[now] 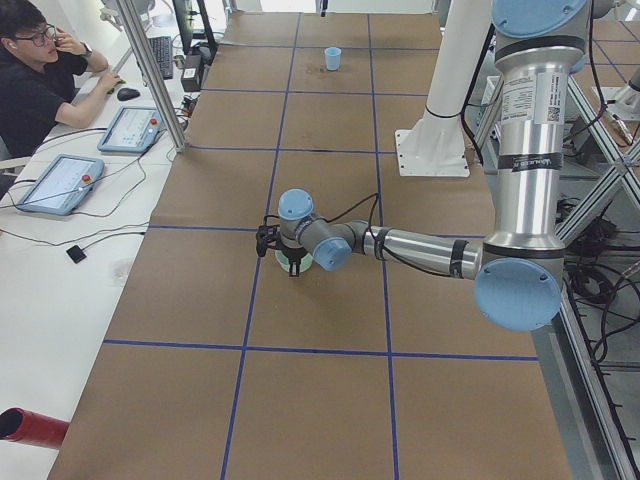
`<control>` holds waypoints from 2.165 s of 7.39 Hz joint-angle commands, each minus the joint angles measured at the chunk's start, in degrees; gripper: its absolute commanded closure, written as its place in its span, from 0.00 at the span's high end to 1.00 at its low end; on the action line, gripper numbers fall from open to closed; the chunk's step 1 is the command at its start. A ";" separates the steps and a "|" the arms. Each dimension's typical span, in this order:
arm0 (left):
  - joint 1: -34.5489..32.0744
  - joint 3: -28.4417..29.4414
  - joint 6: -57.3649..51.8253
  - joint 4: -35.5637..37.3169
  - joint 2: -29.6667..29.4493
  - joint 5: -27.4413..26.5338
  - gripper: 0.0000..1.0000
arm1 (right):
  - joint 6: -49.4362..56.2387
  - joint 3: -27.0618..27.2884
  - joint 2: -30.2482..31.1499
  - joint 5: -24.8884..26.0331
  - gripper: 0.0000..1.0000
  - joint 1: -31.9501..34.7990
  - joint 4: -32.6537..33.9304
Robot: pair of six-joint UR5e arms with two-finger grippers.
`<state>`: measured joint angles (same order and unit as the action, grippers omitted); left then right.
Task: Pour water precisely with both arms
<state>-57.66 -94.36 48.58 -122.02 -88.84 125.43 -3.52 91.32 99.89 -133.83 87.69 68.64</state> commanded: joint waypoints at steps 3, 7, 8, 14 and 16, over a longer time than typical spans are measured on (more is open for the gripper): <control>-0.16 1.29 -0.68 -0.06 -0.28 -0.01 1.00 | -0.35 -0.09 -0.22 0.24 0.99 -0.06 -0.08; -11.73 -1.60 -16.26 12.34 -3.42 3.68 1.00 | 0.44 -0.62 -0.05 0.32 0.99 -0.06 -0.78; -15.25 -2.66 -24.42 21.21 -5.97 3.60 1.00 | 0.53 -2.45 -0.05 0.32 0.99 -0.06 -0.96; -28.20 -2.06 -48.32 36.87 -2.94 3.59 1.00 | -9.31 -1.08 -3.12 -0.81 0.99 -0.24 0.34; -28.99 -2.23 -47.79 35.63 -0.28 3.86 1.00 | -9.40 9.52 -4.61 -1.69 0.99 -0.41 15.93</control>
<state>-86.04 -96.51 0.65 -85.66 -90.41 129.17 -12.58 94.54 96.08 -134.83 87.35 75.90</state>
